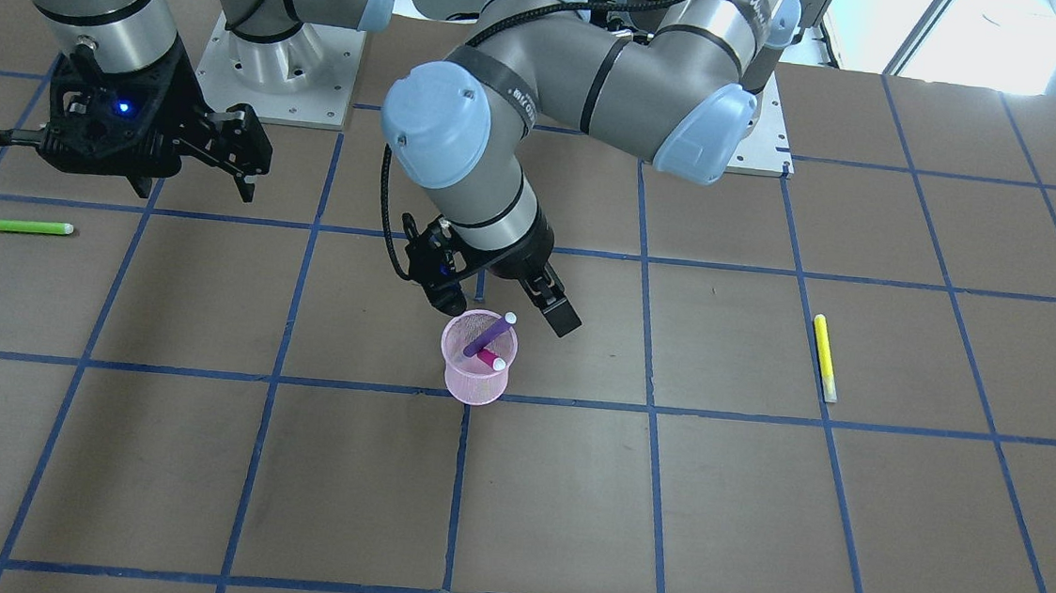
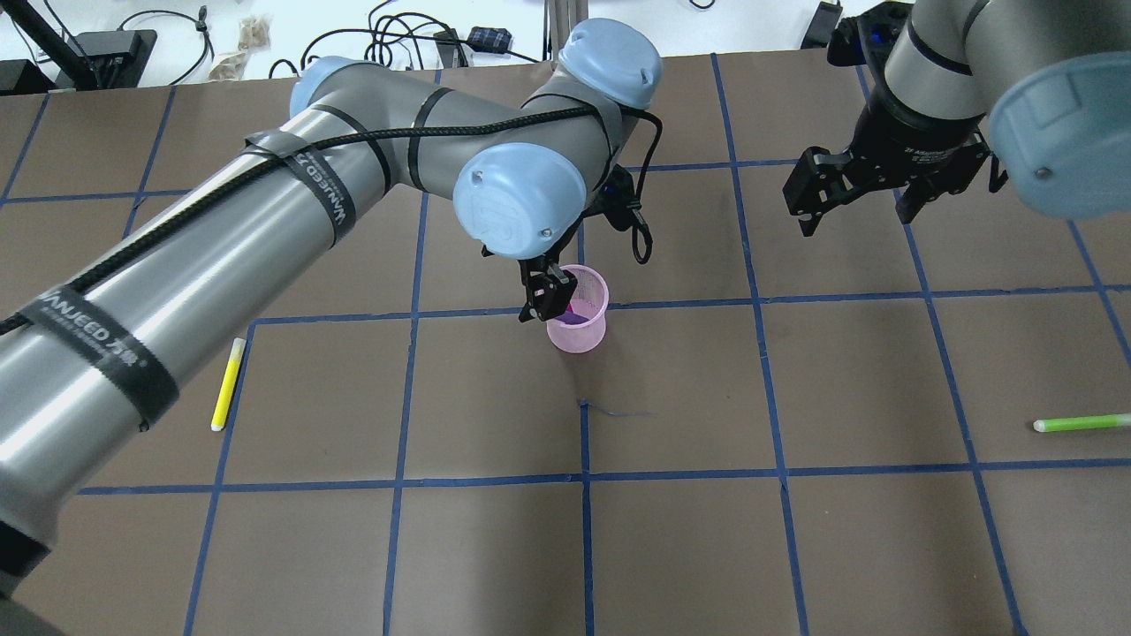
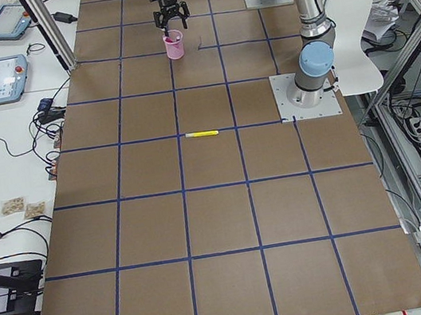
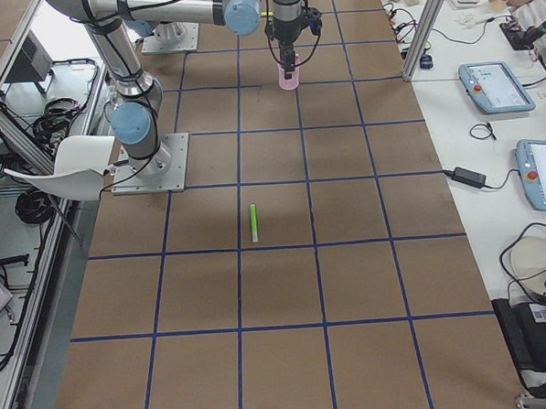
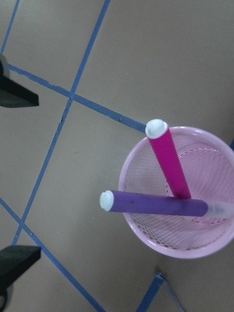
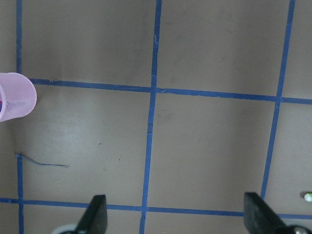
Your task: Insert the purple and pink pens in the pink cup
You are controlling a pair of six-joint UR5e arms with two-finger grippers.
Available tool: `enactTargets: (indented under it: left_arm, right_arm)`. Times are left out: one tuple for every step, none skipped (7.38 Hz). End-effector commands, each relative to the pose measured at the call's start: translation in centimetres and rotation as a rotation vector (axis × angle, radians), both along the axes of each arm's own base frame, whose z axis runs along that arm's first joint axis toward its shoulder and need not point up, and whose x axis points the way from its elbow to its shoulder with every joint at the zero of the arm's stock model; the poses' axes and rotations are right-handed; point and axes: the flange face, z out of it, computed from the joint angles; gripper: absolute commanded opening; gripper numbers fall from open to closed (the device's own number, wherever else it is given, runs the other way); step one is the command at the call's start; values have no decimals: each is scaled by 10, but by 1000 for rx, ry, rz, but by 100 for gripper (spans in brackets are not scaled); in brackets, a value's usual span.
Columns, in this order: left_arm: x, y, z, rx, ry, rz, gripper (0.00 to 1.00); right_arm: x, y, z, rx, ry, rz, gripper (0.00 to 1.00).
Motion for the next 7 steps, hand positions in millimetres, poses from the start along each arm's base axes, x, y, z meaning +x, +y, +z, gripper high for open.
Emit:
enactTargets:
  left_arm:
    - [46,-3,70,-153,97,226,95]
    - [65,-3,100,-278,138,333,100]
    - [86,4,109,-323,142,461,100]
    - [118,8,128,-376,163,604,100]
    - [158,12,151,-381,216,694,100]
    - [190,15,165,-388,274,770,100]
    - [225,18,181,-418,305,859,100]
  right_arm:
    - [0,0,0,0,0,0,100]
    - [0,0,0,0,-1,0,100]
    - [0,0,0,-1,0,0,100]
    - [0,0,0,-1,-1,0,100]
    - [0,0,0,-1,-1,0,100]
    - [0,0,0,-1,-1,1,100]
    - [0,-1,0,-1,-1,0,100]
